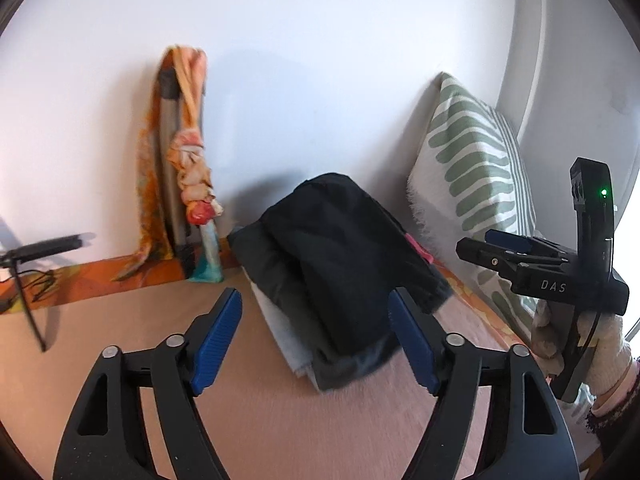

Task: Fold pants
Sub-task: 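Open both tools and pull them back from the stack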

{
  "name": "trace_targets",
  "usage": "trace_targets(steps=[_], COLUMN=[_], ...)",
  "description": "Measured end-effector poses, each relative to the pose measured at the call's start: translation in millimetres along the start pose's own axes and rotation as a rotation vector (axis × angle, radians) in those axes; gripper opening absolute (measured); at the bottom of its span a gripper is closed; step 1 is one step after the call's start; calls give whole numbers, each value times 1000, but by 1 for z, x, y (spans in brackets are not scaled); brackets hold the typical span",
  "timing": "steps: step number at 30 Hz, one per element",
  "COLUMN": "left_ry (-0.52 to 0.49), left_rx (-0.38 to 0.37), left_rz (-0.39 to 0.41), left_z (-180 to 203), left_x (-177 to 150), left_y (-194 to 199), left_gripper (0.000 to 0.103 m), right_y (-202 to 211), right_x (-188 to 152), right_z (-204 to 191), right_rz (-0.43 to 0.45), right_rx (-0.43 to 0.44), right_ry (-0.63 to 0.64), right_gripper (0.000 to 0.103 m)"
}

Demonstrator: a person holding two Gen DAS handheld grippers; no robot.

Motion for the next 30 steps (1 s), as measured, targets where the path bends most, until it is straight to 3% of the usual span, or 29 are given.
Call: trace_targets(steps=[2,9,16,30], left_ry=[0,-79,-97,-68], left_rx=[-3,33,49,133], left_rz=[14,59,104,88], left_z=[2,18,20,5], left_x=[-5,-31,-58,-105], left_y=[19,79,127,165], left_gripper=[81,83,84,85], right_y=[15,61,89,122], right_x=[-4,-30,-60,-106], right_z=[-10,-56,-83,-136], right_rz=[17,55,63,95], right_rx=[2,7,51,59], right_ry=[1,62,38,76], right_gripper=[103,103,103,103])
Point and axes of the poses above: each gripper's, at about its wrist camera, not at the fingertips, and y roughly against the way its jaws point, z to its right, x to its top, the point moved 2 cm from there along -y, roughly the way its jaws point, and after that the axes turned 3 degrees about -z, right-handed, at the moved point
